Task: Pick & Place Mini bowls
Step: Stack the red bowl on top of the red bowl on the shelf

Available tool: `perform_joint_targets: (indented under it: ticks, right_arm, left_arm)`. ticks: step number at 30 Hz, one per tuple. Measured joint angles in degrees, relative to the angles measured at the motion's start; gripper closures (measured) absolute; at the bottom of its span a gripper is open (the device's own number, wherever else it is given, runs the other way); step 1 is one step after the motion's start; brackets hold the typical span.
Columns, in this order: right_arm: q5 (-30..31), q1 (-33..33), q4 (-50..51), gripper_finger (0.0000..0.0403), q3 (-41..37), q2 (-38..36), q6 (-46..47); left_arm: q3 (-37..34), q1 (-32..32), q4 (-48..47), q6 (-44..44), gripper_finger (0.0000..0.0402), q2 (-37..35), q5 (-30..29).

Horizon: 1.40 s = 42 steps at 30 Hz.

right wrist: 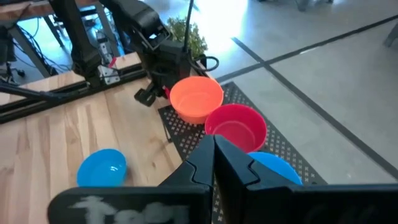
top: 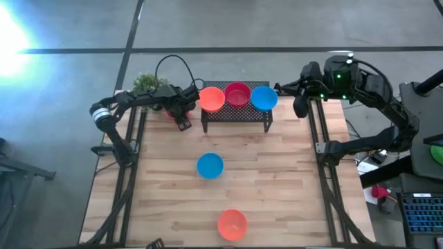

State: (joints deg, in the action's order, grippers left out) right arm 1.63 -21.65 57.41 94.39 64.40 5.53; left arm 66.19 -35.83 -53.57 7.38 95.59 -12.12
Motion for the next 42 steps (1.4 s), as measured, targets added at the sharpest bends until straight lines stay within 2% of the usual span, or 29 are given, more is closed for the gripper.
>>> perform_joint_targets:
  ticks: [12,22,25,31,42]
  right_arm:
    - [0.00,0.00,0.08,0.0394,0.92,0.00,-0.14]
    - [0.00,0.00,0.08,0.0394,0.96,0.02,-0.14]
    - [0.00,0.00,0.08,0.0394,0.96,0.02,-0.12]
    - [0.00,0.00,0.08,0.0394,0.96,0.02,-0.10]
    - [-0.02,-0.02,0.10,0.0394,0.96,0.02,-1.36]
  left_arm:
    - [-4.49,-0.24,5.80,-1.18,0.0278,-0.07,-0.05]
    - [-4.74,-0.27,6.28,-1.18,0.0281,-0.07,-0.21]
    - [-4.74,-0.27,6.28,-0.25,0.0304,-0.07,-0.21]
    - [-4.74,-0.27,6.23,0.26,0.0392,-0.07,0.13]
    - [-4.74,-0.27,6.06,0.47,0.0400,-0.07,2.23]
